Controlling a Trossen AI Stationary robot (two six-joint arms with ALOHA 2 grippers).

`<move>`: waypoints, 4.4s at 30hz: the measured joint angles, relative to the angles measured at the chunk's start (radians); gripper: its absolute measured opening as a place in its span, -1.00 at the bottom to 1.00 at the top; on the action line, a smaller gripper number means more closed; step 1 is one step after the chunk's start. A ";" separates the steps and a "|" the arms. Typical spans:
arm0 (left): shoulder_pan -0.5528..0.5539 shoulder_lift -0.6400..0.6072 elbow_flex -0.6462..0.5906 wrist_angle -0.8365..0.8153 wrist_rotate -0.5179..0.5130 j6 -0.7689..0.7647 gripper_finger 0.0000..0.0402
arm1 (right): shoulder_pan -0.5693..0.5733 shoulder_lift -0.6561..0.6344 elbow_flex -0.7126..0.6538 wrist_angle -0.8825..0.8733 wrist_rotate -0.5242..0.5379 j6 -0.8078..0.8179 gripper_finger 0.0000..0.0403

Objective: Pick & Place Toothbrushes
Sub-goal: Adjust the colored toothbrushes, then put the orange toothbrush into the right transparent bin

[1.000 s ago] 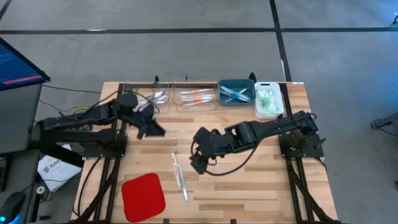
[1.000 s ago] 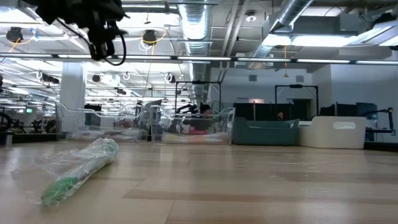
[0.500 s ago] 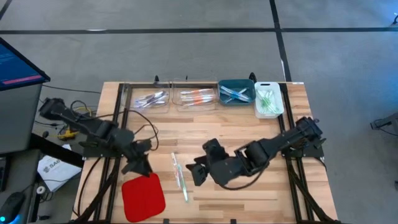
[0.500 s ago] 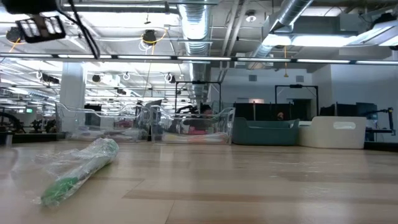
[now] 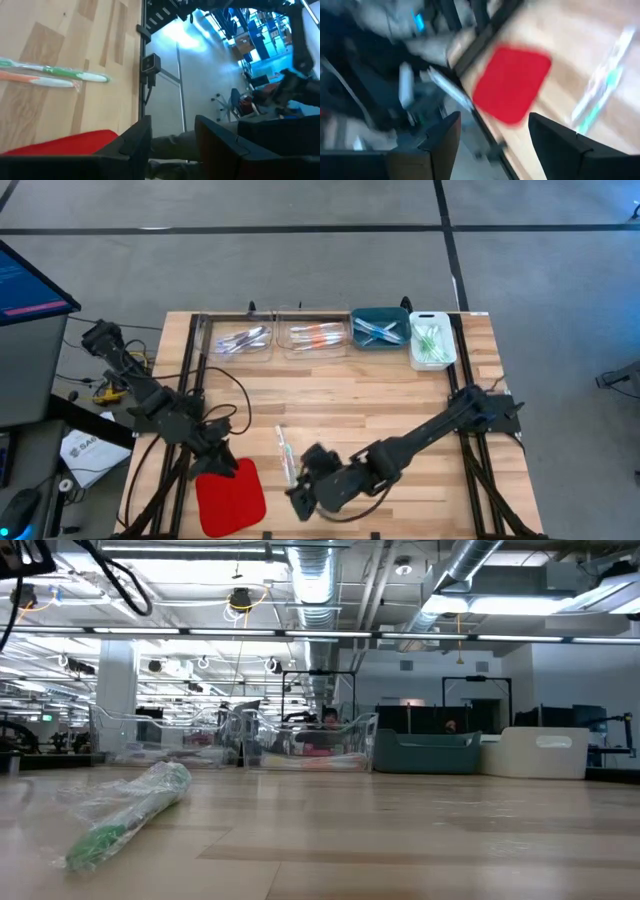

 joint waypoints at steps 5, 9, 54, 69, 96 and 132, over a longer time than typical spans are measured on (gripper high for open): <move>-0.059 0.000 0.000 0.004 -0.049 -0.030 -0.28 | -0.016 0.086 0.001 0.018 -0.110 0.059 0.13; -0.091 0.000 0.000 0.011 -0.090 -0.031 -0.28 | -0.041 0.169 0.000 0.158 -0.111 0.174 0.13; -0.079 0.350 0.000 0.043 -0.211 -0.107 -0.64 | -0.076 0.118 0.115 -0.251 0.049 0.350 -1.00; 0.045 0.689 0.000 0.263 0.019 0.123 -1.00 | 0.023 -0.055 0.113 -0.171 0.211 0.130 -1.00; 0.308 1.016 0.242 0.286 0.051 0.402 -1.00 | 0.049 -0.094 0.344 -0.172 0.310 -0.214 -1.00; 0.404 0.565 0.446 0.161 -0.006 0.553 -1.00 | 0.030 -0.226 0.344 -0.488 0.275 -0.362 -0.96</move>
